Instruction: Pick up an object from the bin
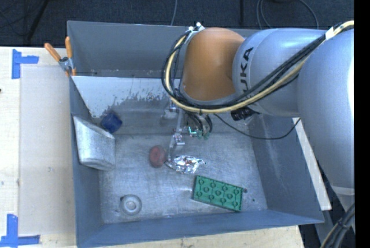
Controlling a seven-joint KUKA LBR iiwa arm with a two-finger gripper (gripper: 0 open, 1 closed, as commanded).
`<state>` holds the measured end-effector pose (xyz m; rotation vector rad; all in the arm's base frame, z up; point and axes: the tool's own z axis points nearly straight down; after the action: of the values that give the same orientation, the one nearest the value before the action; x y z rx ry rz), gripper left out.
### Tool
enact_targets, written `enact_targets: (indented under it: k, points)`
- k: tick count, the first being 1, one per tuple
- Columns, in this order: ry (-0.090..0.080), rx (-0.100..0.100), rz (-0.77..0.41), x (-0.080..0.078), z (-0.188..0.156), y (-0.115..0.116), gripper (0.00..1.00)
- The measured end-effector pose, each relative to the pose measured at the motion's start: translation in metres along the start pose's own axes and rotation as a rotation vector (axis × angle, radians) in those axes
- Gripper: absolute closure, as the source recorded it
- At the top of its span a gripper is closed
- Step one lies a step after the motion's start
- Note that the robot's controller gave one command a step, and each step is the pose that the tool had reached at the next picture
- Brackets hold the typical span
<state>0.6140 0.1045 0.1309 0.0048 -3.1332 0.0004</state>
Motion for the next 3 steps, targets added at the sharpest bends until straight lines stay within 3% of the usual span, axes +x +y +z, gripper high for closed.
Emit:
enact_targets:
  k: [1,2,3]
  points:
    - [-0.013,-0.002,-0.192,0.027,0.058,-0.023,0.00]
    - [-0.011,-0.001,-0.190,0.027,0.057,-0.024,1.00]
    - [-0.017,-0.001,-0.163,0.027,-0.066,-0.014,1.00]
